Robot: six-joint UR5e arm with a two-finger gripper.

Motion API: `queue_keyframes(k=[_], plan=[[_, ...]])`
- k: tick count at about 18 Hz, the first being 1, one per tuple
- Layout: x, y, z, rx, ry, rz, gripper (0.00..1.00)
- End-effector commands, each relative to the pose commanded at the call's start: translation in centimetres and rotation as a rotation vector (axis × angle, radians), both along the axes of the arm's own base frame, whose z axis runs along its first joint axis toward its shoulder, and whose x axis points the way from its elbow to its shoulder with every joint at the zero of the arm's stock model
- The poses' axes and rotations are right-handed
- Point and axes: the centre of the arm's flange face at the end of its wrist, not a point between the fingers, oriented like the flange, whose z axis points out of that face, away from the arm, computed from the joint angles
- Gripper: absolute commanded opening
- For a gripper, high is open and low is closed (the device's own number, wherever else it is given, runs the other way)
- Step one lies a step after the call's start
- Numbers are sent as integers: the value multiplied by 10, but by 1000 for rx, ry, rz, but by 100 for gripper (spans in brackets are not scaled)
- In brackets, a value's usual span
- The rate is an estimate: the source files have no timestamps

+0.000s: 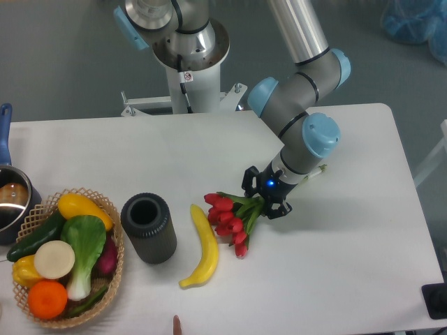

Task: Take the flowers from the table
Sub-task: 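Close the gripper around the tulip stems, then lift the grasped tulip bouquet up off the table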

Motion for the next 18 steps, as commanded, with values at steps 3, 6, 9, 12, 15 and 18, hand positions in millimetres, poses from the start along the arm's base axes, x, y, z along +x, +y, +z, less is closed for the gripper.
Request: queue_keyframes(k=[3,6,9,12,15,18], plan=[[-1,-2,4,7,2,6,43],[-3,-4,19,22,25,12,43],[-1,-4,36,37,49,11,43],[2,1,53,103,46,17,43],[10,3,89,216,46,37,43],[20,4,122,277,47,50,43]])
